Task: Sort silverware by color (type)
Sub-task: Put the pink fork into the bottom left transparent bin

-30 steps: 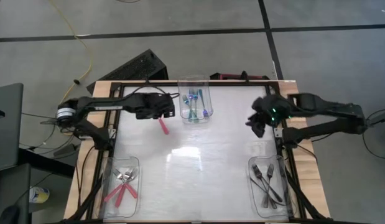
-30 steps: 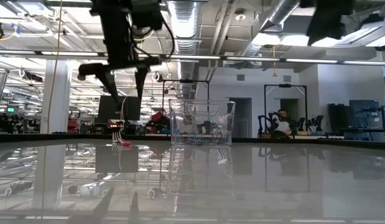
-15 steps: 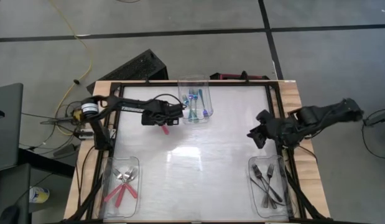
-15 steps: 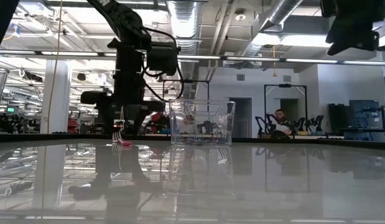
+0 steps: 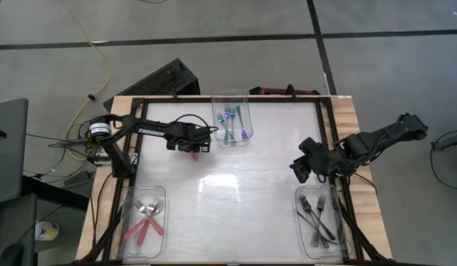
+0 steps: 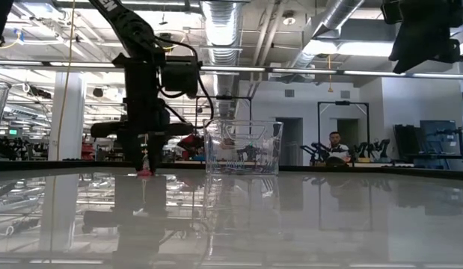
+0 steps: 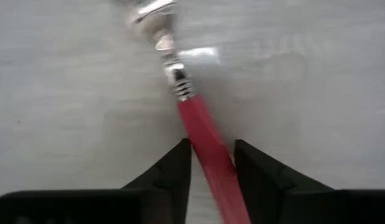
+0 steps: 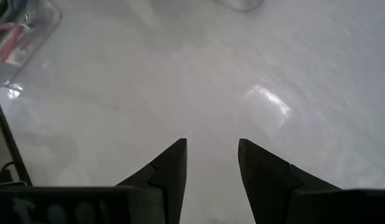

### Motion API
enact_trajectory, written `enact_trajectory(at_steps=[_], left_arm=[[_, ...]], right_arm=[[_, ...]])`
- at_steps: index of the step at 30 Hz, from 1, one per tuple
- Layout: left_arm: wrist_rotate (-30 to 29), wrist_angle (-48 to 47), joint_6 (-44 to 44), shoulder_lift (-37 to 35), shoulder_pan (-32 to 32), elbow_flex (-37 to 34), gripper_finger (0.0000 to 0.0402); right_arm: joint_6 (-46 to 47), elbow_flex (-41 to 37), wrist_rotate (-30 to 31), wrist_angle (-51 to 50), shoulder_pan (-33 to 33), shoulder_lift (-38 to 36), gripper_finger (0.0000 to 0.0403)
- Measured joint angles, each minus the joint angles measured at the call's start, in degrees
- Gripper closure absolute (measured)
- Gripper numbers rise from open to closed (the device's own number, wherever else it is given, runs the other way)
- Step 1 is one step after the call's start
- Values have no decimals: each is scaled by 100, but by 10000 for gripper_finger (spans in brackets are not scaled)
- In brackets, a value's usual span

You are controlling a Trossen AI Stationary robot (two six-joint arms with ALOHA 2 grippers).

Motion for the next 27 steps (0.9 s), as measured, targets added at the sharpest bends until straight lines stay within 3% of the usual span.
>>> enact_trajectory(at_steps=[9,17,27], left_arm=[[-171,-63,486,-466,-131,-159,370],[-320,-141,690,-1516,-234,-172,370],[-696,-231,211,-3255,-981,-161,368]], right_arm=[[26,0,8,82,27,427,237],[95,0,-1,504,27,613,237],[-203,0,207,1249,22,638,237]])
